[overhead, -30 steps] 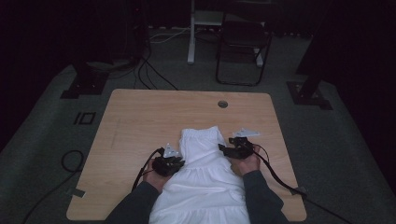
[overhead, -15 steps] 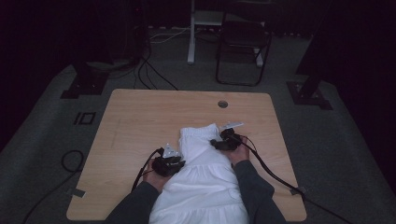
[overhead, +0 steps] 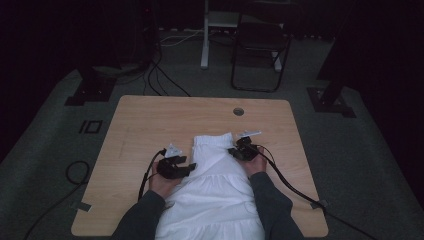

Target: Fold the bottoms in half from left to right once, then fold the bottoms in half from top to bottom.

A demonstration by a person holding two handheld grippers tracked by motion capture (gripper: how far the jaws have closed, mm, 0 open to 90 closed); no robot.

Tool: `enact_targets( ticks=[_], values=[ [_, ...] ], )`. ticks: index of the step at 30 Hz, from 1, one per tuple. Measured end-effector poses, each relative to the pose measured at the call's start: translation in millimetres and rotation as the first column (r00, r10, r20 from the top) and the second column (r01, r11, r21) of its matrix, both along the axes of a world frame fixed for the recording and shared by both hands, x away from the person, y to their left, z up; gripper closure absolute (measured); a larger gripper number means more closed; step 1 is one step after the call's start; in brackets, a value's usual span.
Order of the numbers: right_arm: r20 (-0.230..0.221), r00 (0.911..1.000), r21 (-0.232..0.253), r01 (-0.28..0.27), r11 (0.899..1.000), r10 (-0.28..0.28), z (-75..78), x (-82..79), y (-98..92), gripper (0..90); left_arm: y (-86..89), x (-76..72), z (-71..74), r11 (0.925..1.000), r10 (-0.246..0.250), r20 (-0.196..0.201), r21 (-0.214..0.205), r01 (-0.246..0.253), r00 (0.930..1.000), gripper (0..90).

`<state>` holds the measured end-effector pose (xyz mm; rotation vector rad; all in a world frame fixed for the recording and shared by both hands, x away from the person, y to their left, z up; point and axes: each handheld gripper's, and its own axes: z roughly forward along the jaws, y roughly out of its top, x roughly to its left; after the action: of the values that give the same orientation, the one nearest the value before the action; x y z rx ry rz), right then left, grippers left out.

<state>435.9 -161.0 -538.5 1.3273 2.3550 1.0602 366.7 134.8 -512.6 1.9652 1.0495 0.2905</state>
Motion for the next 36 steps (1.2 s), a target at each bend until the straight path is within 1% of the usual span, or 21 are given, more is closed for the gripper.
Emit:
enact_targets(
  ticks=[2, 3, 4, 5, 6, 7, 9, 10, 11, 12, 13, 16, 19, 23, 27, 30, 31, 34, 36],
  values=[
    [0.002, 1.0000, 0.001, 0.003, 1.000, -0.003, -0.2, -0.3, 0.2, 78.4, -4.1, 12.6, 4.2, 1.0000, 0.001, -0.003, -0.009, -0.001, 1.0000, 38.2],
    [0.003, 1.0000, 0.000, 0.004, 1.000, -0.004, -0.2, -0.5, 0.2, 78.4, -7.5, 18.9, 4.7, 0.9999, -0.001, -0.011, -0.011, 0.001, 0.9999, 36.8],
    [0.003, 1.0000, 0.001, 0.006, 1.000, -0.006, -0.3, -0.6, 0.4, 78.4, -15.0, 29.7, 2.7, 0.9999, -0.012, -0.036, 0.004, 0.012, 0.9993, 35.2],
    [0.003, 1.0000, 0.001, 0.006, 1.000, -0.006, -0.3, -0.6, 0.4, 78.4, -15.0, 29.7, 2.7, 0.9999, -0.012, -0.036, 0.004, 0.012, 0.9993, 32.7],
    [0.004, 1.0000, 0.002, 0.006, 1.000, -0.006, -0.4, -0.7, 0.3, 78.4, -19.4, 34.8, 0.2, 0.9996, -0.012, -0.040, 0.024, 0.013, 0.9991, 32.7],
    [0.004, 1.0000, 0.003, 0.006, 1.000, -0.006, -0.5, -0.7, 0.2, 78.4, -23.7, 39.1, -3.2, 0.9994, -0.006, -0.042, 0.035, 0.007, 0.9991, 31.7],
    [0.001, 1.0000, 0.019, 0.005, 1.000, -0.005, -1.2, -0.3, -1.5, 78.5, -31.4, 48.6, -13.4, 0.9985, 0.001, -0.069, 0.055, 0.003, 0.9976, 29.6],
    [-0.007, 1.0000, 0.040, 0.007, 0.999, -0.007, -2.0, 0.3, -3.9, 78.6, -33.2, 51.1, -17.2, 0.9982, 0.008, -0.074, 0.060, -0.003, 0.9972, 29.0],
    [-0.007, 1.0000, 0.040, 0.007, 0.999, -0.007, -2.0, 0.3, -3.9, 78.6, -33.2, 51.1, -17.2, 0.9982, 0.008, -0.074, 0.060, -0.003, 0.9972, 28.9],
    [-0.011, 0.9999, 0.053, 0.007, 0.999, -0.007, -2.5, 0.5, -5.3, 78.7, -34.7, 55.4, -23.2, 0.9985, 0.016, -0.093, 0.053, -0.011, 0.9955, 28.9],
    [-0.011, 0.9999, 0.063, 0.007, 0.998, -0.007, -3.2, 0.7, -6.2, 78.8, -34.7, 57.1, -25.6, 0.9983, 0.021, -0.101, 0.057, -0.015, 0.9946, 28.0],
    [-0.007, 0.9999, 0.056, 0.010, 0.998, -0.010, -3.0, 0.1, -5.3, 78.7, -34.1, 59.8, -28.0, 0.9987, 0.026, -0.096, 0.046, -0.022, 0.9951, 27.4],
    [-0.009, 0.9999, 0.056, 0.011, 0.998, -0.011, -2.9, 0.3, -5.4, 78.7, -35.4, 62.4, -28.3, 0.9982, 0.014, -0.086, 0.060, -0.009, 0.9962, 26.6],
    [-0.008, 0.9998, 0.057, 0.021, 0.998, -0.020, -3.0, -0.5, -4.6, 78.7, -40.3, 65.9, -28.4, 0.9964, -0.009, -0.075, 0.083, 0.015, 0.9971, 23.5],
    [-0.007, 0.9997, 0.055, 0.026, 0.998, -0.026, -3.0, -1.1, -4.1, 78.7, -46.0, 64.7, -29.7, 0.9923, -0.007, -0.041, 0.123, 0.012, 0.9991, 23.7],
    [-0.007, 0.9997, 0.054, 0.025, 0.998, -0.025, -2.8, -0.8, -3.9, 78.8, -48.7, 63.6, -28.8, 0.9874, 0.008, -0.030, 0.158, -0.003, 0.9995, 26.4],
    [-0.006, 0.9997, 0.050, 0.025, 0.998, -0.025, -2.6, -0.8, -3.5, 78.8, -48.7, 63.7, -28.0, 0.9855, 0.015, -0.025, 0.170, -0.011, 0.9996, 31.0],
    [-0.002, 0.9997, 0.038, 0.024, 0.999, -0.024, -2.2, -1.2, -2.4, 78.8, -46.4, 64.6, -26.7, 0.9871, 0.018, -0.036, 0.160, -0.012, 0.9992, 42.7],
    [-0.002, 0.9997, 0.034, 0.024, 0.999, -0.024, -2.0, -1.0, -2.1, 78.9, -46.0, 64.4, -25.9, 0.9881, 0.006, -0.044, 0.154, 0.001, 0.9990, 50.4]
  ],
)
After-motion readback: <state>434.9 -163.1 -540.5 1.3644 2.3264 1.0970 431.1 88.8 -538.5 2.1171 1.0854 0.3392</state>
